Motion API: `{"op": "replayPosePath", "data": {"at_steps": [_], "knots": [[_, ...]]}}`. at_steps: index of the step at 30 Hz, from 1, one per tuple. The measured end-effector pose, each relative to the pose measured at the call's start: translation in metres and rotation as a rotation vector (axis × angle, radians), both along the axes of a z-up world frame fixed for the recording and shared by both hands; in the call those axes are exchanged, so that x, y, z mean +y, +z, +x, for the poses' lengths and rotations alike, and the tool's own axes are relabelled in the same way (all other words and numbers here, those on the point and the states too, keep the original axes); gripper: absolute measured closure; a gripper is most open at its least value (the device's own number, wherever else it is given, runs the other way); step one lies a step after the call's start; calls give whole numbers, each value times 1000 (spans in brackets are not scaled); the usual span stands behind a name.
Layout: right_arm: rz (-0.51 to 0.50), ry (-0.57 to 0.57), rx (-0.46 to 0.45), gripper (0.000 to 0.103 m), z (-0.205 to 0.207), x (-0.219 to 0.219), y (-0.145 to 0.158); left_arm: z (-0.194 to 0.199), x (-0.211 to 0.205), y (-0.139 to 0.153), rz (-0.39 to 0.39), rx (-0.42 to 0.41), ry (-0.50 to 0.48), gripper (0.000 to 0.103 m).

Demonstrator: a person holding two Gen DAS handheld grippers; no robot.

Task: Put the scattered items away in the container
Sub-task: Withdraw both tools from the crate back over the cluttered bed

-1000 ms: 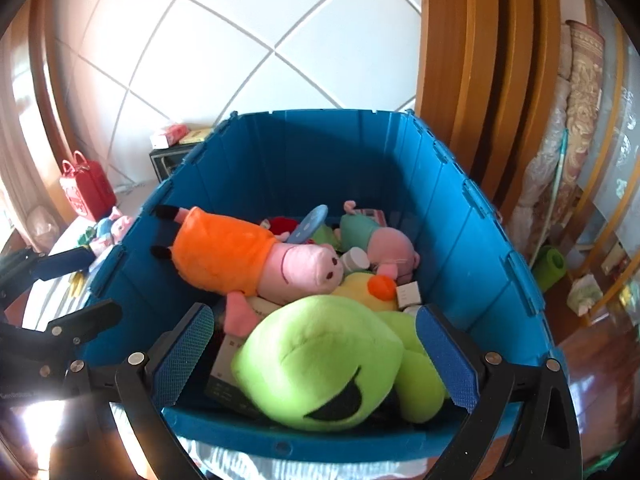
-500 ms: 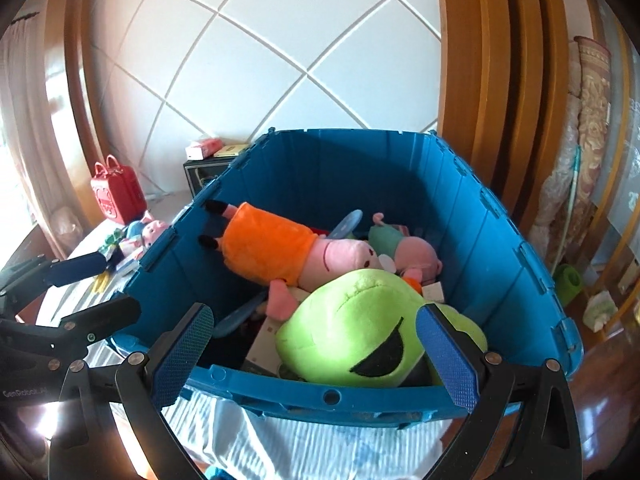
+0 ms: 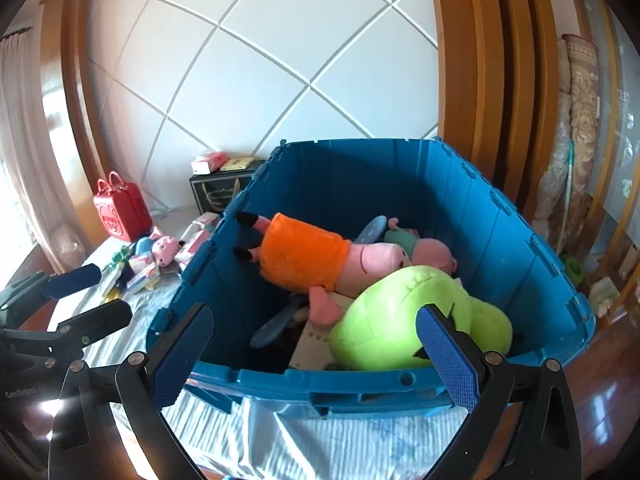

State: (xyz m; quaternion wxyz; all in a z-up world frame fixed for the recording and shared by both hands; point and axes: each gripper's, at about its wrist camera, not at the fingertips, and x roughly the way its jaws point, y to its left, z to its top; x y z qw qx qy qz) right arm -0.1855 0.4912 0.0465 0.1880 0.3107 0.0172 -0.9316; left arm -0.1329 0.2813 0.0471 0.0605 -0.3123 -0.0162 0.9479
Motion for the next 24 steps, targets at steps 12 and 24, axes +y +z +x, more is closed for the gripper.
{"op": "replayPosePath", "data": {"at_steps": [12,24], "knots": [[-45,20,72,0,40,-143,0,35,-175,-27,30,-18,130,31],[1,177,48,0,24,-278,-39,12,-320,-103,99,-164,371,31]]}}
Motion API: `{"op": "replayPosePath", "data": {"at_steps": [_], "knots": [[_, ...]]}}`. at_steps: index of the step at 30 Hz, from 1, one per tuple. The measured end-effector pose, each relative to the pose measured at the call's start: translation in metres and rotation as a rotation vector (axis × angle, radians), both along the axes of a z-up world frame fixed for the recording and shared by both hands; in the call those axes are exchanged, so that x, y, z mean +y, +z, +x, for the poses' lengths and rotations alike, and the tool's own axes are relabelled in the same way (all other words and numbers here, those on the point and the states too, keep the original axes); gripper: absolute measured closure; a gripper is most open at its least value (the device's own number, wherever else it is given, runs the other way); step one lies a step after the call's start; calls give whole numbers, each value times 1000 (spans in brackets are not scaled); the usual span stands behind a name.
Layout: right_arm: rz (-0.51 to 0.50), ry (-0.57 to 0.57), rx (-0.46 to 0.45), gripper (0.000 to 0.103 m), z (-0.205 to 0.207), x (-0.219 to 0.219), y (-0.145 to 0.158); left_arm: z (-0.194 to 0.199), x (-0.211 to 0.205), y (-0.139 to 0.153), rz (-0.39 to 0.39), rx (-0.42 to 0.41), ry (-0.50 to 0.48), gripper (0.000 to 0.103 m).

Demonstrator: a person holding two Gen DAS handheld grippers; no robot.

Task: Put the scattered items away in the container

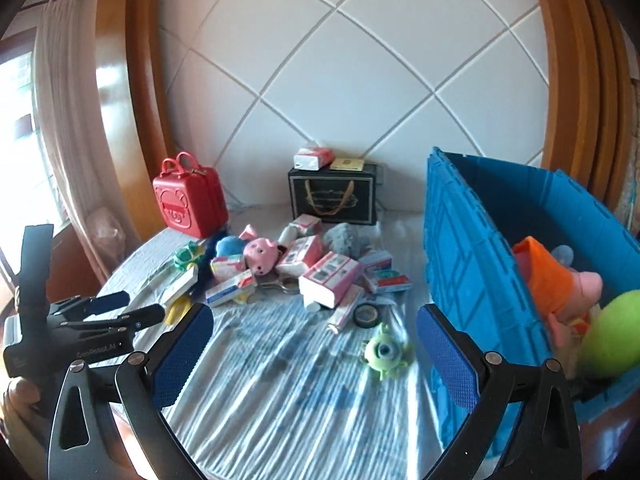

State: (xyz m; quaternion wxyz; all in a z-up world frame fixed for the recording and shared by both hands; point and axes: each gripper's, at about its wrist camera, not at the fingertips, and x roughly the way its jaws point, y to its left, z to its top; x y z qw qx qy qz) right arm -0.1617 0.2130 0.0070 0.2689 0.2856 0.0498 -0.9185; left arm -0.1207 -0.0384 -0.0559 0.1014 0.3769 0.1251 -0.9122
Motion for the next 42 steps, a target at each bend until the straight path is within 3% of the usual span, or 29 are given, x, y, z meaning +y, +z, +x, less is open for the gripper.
{"op": "replayPosePath", "data": {"at_steps": [5,10,19,25,31,36,42], "knots": [[-3,46,-61,0,-35,-31,-40,-28,-23,-30,-10,-85,67,31],[32,78,-215,0,-80,-53,-107,-57,-44,-73,48,-191,104,31],[107,-52,-417,0,-139,-66,-197,-104,-86,-131,81,-302,70,31],[57,-140,-453,0,-170,-81,-197,-152,-134,-124,50,-265,27,31],[83,-221,-384,0,-256,-111,-174,-219,-249,-116,-22,-227,161,31],[95,-240,-417,0,-355,-137,-183,-283,-334,-143,9,-250,188,31],[160,-321,-449,0,-456,-149,-216,-326,-392,-195,-36,-318,339,32]]}}
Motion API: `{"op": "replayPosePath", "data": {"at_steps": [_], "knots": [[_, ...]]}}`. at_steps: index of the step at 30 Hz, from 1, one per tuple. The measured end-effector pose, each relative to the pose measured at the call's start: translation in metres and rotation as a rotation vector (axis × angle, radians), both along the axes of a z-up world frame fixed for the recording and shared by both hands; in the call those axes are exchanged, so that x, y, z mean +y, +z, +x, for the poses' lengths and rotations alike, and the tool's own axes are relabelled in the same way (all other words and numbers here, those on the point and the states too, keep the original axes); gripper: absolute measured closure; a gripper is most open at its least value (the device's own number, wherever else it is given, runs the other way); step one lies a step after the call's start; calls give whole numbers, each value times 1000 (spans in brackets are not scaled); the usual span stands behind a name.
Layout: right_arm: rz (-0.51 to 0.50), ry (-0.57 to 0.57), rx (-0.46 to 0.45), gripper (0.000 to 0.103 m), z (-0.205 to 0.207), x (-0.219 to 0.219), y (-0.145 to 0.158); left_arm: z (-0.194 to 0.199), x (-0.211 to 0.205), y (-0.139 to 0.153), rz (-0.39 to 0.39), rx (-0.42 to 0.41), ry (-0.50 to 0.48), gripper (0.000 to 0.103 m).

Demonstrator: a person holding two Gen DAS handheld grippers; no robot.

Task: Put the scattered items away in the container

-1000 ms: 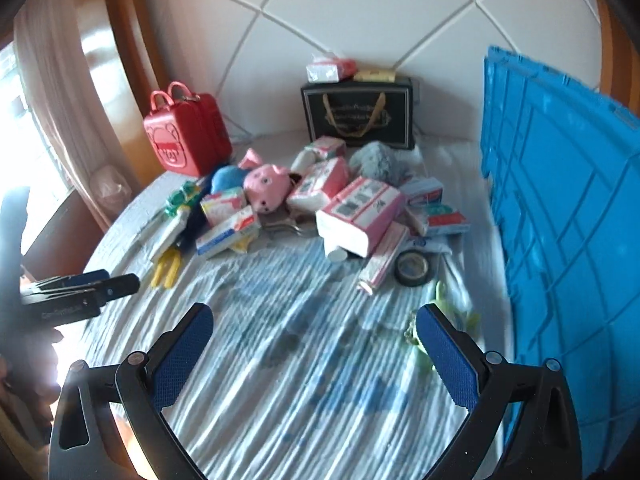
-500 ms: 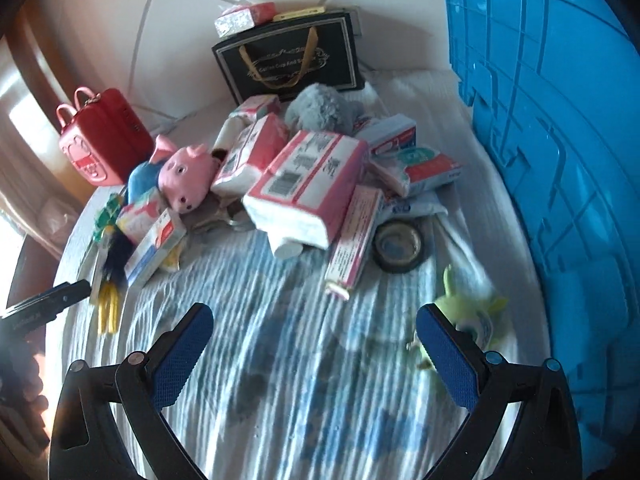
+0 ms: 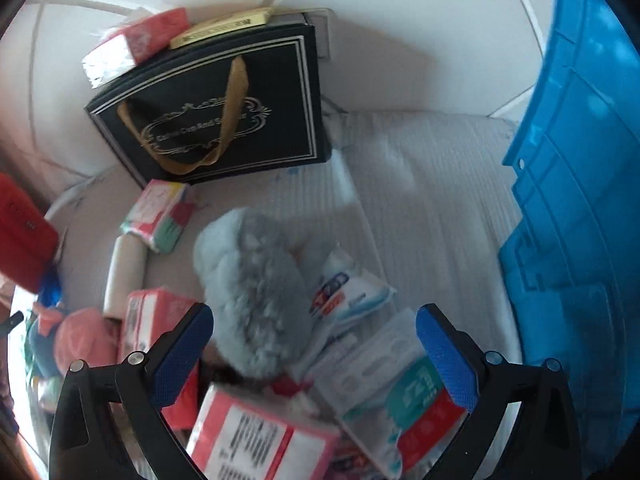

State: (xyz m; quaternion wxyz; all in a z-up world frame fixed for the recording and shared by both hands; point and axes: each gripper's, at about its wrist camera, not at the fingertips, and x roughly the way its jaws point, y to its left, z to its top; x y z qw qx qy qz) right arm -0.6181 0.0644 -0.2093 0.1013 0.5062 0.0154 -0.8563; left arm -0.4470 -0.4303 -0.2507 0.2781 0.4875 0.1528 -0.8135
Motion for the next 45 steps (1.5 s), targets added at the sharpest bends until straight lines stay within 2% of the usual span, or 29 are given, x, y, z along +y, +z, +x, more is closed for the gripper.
{"op": "replayPosePath", "data": {"at_steps": [1,3,6,7,9,10,12,14,18,20,22,24,27,28,29,30,31,33,35,36,37,38,40,42,45], "knots": [[-5,-14,-7,0,-13,-1,-6,-2,-5,-9,-7,-12,23,43],[-6,-29,-27,0,-33,-4,-21,-5,-9,-27,6,-30,41,52],[8,-38,-71,0,-56,-11,-48,-9,7,-34,-59,-53,8,52],[-12,-50,-98,1,-61,-10,-57,-10,14,-35,-58,-62,-13,52],[-121,-63,-171,1,-61,-6,-70,-7,31,-36,-43,-68,-61,52],[-150,-46,-209,1,-57,-8,-77,-5,40,-37,-39,-74,-84,52],[-112,22,-213,1,-37,-25,-80,5,59,-38,-12,-73,-117,52],[-119,54,-204,1,-11,-36,-76,18,80,-35,18,-62,-155,52],[-45,150,-165,1,55,-63,-73,48,109,-28,56,-58,-201,71],[-90,167,-184,2,84,-61,-71,65,113,-23,79,-52,-206,71],[-147,199,-226,4,107,-57,-71,78,115,-15,50,-66,-213,71],[-162,226,-210,4,130,-51,-61,94,111,4,18,-47,-193,69],[-141,192,-53,4,158,-29,-30,113,114,41,-34,28,-157,66],[-110,157,14,2,160,-18,-20,118,117,51,-39,53,-154,58],[-67,109,69,0,159,-6,-13,122,122,60,-38,71,-156,53],[-19,53,92,0,151,6,-12,125,128,65,-33,88,-168,42],[23,-6,76,0,139,17,-18,127,135,69,-26,102,-181,38],[89,-115,15,0,113,37,-41,125,150,71,-5,118,-211,38],[162,-165,-23,0,93,48,-65,124,172,67,38,125,-240,38],[168,-174,-49,3,87,51,-76,124,183,63,58,123,-260,38],[140,-168,-96,19,85,52,-87,124,196,60,73,115,-278,38],[102,-143,-129,21,89,50,-94,124,211,56,80,107,-299,38],[95,-22,-115,24,110,27,-96,124,238,52,80,92,-339,38],[89,119,-116,24,142,0,-94,123,259,51,79,84,-377,38],[13,228,-153,24,192,-15,-91,126,283,57,88,94,-422,38]]}}
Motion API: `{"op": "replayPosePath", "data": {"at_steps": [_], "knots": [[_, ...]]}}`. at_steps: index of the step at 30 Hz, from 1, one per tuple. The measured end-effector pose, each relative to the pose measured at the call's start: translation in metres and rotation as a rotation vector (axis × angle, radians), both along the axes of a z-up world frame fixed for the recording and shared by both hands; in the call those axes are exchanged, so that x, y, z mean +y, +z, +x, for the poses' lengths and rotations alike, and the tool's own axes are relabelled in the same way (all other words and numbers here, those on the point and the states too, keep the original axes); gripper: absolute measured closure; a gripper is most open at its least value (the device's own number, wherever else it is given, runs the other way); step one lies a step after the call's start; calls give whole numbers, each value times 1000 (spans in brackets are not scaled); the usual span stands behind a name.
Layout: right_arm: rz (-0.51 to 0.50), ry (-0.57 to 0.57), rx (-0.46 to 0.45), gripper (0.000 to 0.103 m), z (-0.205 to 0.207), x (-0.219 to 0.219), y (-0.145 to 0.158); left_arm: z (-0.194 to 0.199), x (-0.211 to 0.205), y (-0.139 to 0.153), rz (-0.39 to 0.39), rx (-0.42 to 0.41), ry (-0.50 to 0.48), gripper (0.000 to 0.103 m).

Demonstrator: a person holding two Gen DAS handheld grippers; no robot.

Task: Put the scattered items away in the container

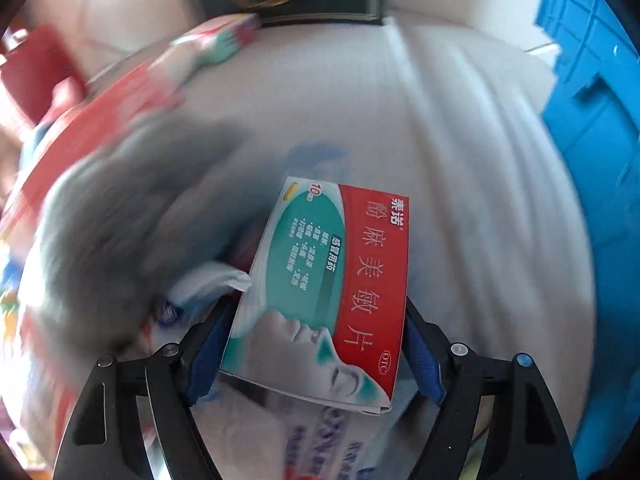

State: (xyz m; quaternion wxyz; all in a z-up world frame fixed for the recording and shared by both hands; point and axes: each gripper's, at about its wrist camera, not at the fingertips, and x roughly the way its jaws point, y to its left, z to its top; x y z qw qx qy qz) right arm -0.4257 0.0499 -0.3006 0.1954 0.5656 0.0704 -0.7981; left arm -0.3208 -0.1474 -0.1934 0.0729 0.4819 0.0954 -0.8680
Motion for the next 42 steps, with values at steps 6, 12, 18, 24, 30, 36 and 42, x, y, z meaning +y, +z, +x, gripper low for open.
{"op": "replayPosePath", "data": {"at_steps": [6,12,18,24,30,36,42], "knots": [[-123,-25,142,17,78,30,54,19,43,23,24,47,-87,38],[-2,-179,204,17,118,79,80,43,107,3,93,22,-212,38],[122,-225,107,24,136,128,40,64,125,-45,-70,-68,-202,38],[-51,-127,-15,26,150,117,19,80,70,-59,-214,-114,-61,38],[120,-221,295,14,117,116,51,76,84,-27,-65,-3,-42,38],[113,-142,185,37,92,121,20,73,130,-47,-38,-53,-100,38],[-28,-94,50,46,151,146,22,88,155,-64,-28,-92,-132,38]]}}
